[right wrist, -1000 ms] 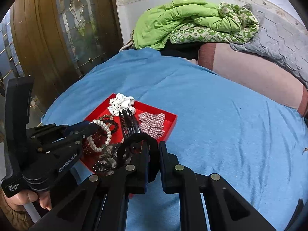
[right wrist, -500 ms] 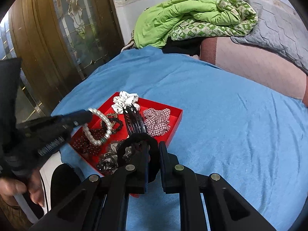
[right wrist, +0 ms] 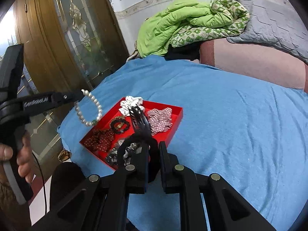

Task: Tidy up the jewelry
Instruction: 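Carry the pearl bracelet and black hair tie over the red tray with both grippers, then lower both items into the tray and open both grippers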

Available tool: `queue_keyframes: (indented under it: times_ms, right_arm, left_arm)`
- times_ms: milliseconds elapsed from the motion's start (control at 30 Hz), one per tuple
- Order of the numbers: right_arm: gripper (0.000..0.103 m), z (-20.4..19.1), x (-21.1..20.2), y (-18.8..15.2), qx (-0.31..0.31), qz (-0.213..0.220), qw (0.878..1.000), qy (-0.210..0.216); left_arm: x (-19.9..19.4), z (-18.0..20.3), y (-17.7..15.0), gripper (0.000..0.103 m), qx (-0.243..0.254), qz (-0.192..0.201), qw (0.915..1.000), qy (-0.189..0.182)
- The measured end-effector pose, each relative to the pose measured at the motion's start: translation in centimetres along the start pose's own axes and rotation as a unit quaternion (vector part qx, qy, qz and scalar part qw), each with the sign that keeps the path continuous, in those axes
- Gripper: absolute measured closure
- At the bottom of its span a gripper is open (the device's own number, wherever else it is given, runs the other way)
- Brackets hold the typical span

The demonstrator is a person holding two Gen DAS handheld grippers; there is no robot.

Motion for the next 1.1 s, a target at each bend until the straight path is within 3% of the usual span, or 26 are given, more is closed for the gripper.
queue_keyframes:
  times_ms: [233, 600, 867, 1100]
  right_arm:
    - [0.091, 0.3, 1.7, 0.4, -0.010, -0.008, 1.000, -0.020]
    - [0.091, -1.4, 6.0, 3.2, -0.052, -0.026, 0.997, -0.044]
    - [0.091, -2.4, 8.6, 5.6, -0.059, -0.012, 0.997, -0.054]
    - [0.091, -2.3, 11.3, 3.7, -0.036, -0.041, 0.997, -0.047]
  left_arm:
    - [3.9, 1.6, 0.6, 0.094, 0.011, 0.009, 0.9994, -0.030]
    - [7.2, 1.6, 1.7, 0.094, 0.061, 0.063, 0.9957, -0.030]
    - [8.4, -3.3, 1.4, 0.093, 0.004, 0.056, 0.9982, -0.018]
    - [8.9, -6.1, 0.9, 0.094, -0.027, 0.048, 0.9985, -0.005]
Point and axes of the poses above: each gripper's, at about its wrist camera, not at the fingertips, and x roughly the way its jaws point, z to its right, y to its top, the point moved 3 cm from there along x, roughly the way its jaws point, and after that the axes turned 13 degrees about z, right-handed, at the moved point
